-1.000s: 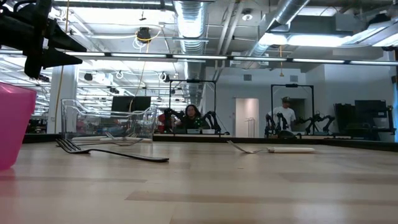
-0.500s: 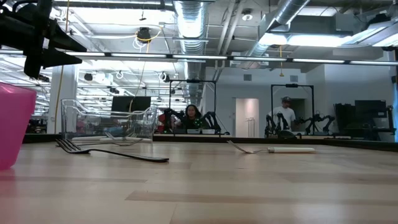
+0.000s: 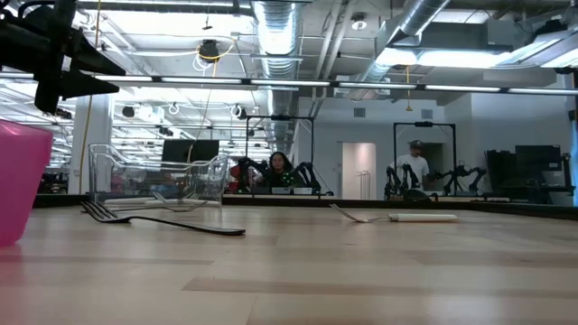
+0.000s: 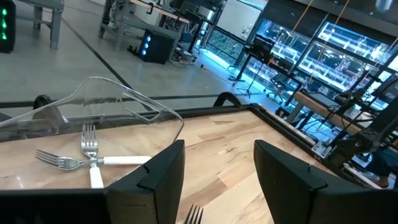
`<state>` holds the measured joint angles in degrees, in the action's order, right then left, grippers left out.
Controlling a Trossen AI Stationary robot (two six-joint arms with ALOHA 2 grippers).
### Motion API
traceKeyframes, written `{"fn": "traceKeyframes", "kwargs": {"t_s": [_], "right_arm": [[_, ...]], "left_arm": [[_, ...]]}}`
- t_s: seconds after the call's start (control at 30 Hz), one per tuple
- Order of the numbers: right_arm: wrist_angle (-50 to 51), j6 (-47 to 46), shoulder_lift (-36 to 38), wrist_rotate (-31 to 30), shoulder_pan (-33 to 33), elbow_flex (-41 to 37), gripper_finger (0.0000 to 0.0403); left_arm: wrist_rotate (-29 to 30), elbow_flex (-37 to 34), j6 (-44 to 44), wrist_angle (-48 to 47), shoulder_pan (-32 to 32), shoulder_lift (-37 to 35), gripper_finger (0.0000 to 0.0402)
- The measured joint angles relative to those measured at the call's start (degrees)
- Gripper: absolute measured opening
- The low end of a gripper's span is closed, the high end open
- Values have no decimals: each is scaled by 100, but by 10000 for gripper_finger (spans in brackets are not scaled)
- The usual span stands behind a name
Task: Sort silverware by color (type)
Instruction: Put the orange fork into the yellow bin
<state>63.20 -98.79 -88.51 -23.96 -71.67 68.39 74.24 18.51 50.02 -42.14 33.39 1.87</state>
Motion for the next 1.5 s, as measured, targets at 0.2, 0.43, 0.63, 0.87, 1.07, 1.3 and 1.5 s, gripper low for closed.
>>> {"fn": "traceKeyframes", "kwargs": {"t_s": [0.2,0.43,0.63,0.87,1.07,1.3,1.5], "right_arm": [[-533,-13,0,-14,-1,-390,41],[-1390,-22,-2,3,-39,-871,41],[-1377,-32,-30,101,-88,-876,41],[-1603,-32,-517,581,-91,-878,41],[-1752,-31,-857,590,-88,-876,41],[-1844,-133,-1008,834,-86,-873,57],[-1830,-514,-1008,928,-62,-873,64]], "left_arm": [[3,-1,2,-6,0,0,178],[8,1,9,-8,1,2,178],[10,0,15,-20,1,1,178],[17,-1,15,-23,1,2,178],[25,-1,22,-23,2,2,178],[105,1,35,-24,2,2,178],[107,-1,39,-25,1,1,178]]}}
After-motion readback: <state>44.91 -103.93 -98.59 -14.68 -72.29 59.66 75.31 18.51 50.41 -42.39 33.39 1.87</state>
